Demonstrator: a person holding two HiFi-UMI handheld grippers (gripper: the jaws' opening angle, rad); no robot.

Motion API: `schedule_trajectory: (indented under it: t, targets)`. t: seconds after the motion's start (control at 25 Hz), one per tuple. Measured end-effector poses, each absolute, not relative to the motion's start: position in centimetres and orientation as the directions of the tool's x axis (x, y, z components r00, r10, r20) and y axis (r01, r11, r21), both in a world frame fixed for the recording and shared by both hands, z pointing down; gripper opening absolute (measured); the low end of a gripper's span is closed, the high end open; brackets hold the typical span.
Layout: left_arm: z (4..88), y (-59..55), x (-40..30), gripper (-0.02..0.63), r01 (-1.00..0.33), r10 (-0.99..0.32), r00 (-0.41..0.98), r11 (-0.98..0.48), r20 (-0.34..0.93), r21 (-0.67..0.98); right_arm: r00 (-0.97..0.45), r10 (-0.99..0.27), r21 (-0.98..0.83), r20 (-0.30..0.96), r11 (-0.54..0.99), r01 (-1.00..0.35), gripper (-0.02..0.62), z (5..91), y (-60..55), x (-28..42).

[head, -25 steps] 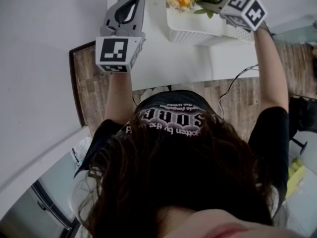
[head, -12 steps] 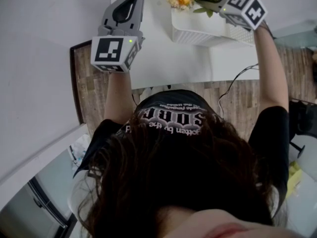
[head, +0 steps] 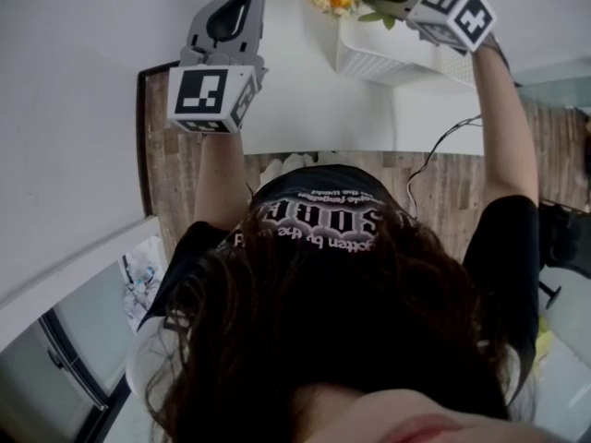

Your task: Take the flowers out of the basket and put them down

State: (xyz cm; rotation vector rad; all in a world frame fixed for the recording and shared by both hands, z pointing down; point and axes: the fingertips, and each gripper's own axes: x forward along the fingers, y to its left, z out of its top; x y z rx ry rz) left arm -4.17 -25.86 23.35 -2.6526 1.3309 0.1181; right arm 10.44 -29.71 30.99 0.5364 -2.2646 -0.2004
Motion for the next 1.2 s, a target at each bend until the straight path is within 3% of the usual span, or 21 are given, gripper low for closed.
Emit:
schedule_trajectory:
  t: [1.2]
  targets:
    - [24.7, -18.5, -13.8, 0.000, -0.839, -0.825, 0.544, -0.537, -0.151, -0.090, -0.660, -0.322, 0.240, 0.679, 0.947, -0.216, 0.121, 34.7, -21.1, -3.0]
